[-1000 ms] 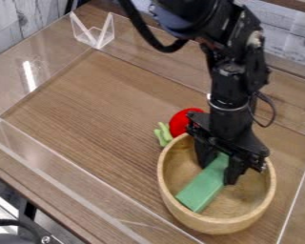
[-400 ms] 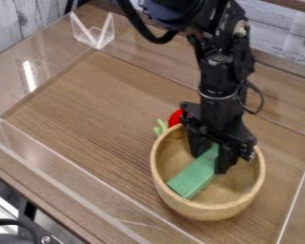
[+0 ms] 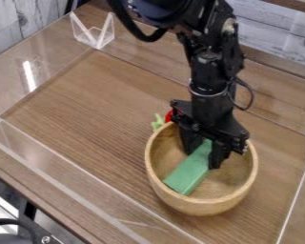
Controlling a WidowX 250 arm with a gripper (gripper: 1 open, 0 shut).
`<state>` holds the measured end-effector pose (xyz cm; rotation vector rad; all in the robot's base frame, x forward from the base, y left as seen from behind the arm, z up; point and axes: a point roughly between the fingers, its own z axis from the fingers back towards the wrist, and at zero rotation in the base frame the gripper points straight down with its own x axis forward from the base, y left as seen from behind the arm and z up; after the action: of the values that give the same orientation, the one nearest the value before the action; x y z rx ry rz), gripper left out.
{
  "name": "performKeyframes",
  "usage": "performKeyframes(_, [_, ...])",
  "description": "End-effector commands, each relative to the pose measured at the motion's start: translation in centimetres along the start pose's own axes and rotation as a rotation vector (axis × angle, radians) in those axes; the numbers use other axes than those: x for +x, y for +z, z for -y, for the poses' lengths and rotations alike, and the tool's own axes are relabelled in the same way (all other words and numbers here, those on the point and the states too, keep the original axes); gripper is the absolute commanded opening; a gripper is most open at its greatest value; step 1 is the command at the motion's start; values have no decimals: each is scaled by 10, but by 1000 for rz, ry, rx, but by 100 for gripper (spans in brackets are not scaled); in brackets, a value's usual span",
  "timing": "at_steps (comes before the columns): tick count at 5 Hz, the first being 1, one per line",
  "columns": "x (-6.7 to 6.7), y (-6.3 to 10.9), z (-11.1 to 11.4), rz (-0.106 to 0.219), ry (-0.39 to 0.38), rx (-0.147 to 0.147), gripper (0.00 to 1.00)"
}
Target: Remove the green stick from the brown bowl and put it on the table
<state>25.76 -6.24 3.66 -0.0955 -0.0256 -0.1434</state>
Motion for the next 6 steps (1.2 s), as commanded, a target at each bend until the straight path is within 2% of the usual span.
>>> performKeyframes(1, [-1, 9, 6, 37, 27, 3, 0])
performKeyframes(3, [-2, -7, 8, 28, 17, 3, 0])
performKeyframes(5, [-9, -18, -18, 23, 36, 5, 0])
performKeyframes(6, [-7, -25, -18, 18, 33, 6, 0])
